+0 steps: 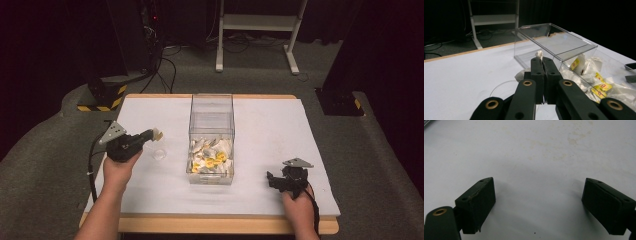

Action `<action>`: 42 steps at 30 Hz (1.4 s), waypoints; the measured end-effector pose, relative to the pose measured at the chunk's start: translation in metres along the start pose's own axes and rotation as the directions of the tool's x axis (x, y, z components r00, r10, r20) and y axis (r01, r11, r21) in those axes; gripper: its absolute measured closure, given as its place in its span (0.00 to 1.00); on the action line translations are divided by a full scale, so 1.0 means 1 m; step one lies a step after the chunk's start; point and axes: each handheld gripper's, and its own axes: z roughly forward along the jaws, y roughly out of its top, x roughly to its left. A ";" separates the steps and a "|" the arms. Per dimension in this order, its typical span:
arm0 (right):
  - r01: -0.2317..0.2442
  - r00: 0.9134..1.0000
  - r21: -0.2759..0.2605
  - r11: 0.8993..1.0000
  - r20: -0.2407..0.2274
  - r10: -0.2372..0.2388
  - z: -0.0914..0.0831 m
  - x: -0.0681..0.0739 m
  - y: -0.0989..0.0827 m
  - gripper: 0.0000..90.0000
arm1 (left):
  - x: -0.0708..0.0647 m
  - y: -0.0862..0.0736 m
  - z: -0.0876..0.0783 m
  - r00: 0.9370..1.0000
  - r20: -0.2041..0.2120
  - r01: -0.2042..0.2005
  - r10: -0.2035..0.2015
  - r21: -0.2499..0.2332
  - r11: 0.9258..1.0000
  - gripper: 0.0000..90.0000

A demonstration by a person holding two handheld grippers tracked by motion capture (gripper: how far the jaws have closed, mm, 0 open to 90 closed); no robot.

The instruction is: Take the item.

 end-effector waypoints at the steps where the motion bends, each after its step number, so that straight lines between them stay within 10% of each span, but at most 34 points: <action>1: 0.000 1.000 0.000 1.000 0.000 0.000 0.000 0.000 0.000 0.13 | 0.001 0.000 0.000 1.000 -0.002 0.001 -0.001 0.000 1.000 0.98; 37: 0.000 1.000 0.000 1.000 0.000 0.000 0.000 0.000 0.000 0.13 | 0.019 -0.022 0.018 0.997 -0.057 0.048 -0.043 0.085 0.995 0.98; 42: 0.001 1.000 -0.001 1.000 0.000 -0.001 0.000 0.000 0.000 0.13 | 0.018 -0.022 0.019 0.997 -0.068 0.046 -0.039 0.092 0.995 0.81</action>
